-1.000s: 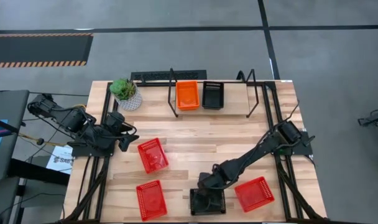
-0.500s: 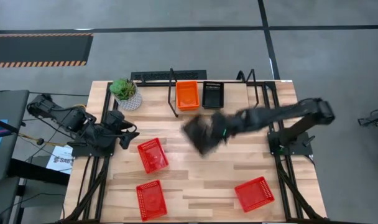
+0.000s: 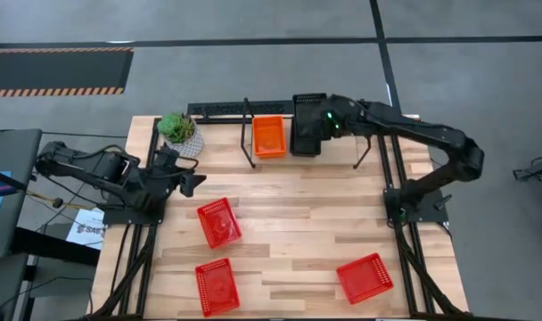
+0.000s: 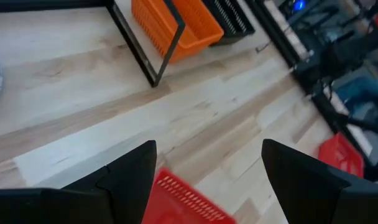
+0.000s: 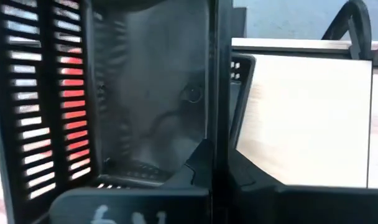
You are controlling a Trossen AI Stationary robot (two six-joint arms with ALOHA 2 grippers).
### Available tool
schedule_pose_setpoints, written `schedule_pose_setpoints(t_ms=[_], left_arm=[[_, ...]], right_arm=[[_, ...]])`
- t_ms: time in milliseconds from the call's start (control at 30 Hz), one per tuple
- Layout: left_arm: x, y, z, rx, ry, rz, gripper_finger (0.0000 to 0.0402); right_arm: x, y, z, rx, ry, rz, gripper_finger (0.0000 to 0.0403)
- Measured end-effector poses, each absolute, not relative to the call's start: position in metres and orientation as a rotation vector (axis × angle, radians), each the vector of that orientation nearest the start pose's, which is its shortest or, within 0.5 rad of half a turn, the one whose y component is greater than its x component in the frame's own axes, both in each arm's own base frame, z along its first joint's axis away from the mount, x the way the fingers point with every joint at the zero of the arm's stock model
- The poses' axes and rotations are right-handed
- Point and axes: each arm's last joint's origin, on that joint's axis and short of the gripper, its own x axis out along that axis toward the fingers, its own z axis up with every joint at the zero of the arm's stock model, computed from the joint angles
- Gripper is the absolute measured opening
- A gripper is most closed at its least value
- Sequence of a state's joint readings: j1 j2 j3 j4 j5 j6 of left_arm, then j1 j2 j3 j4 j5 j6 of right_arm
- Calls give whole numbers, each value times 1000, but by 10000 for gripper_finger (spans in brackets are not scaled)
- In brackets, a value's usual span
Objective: Stack baskets on shelf by color
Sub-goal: Stack the black bin on top of the black stacked bins on the shelf
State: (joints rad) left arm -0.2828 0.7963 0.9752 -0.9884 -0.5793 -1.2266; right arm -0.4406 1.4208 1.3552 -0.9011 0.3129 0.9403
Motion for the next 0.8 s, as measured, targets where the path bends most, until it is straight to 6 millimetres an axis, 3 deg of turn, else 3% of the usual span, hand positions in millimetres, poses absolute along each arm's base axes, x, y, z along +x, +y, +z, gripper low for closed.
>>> schedule_pose_setpoints(t_ms=[267, 533, 800], left_arm=[[133, -16, 331, -858, 405, 690, 279], [134, -14, 330, -875, 394, 715, 279], [135, -12, 330, -883, 383, 732, 279]], right_arm=[[268, -168, 300, 946, 640, -1092, 9], [276, -174, 284, 976, 678, -1113, 26], [270, -172, 271, 1032, 689, -1161, 23]])
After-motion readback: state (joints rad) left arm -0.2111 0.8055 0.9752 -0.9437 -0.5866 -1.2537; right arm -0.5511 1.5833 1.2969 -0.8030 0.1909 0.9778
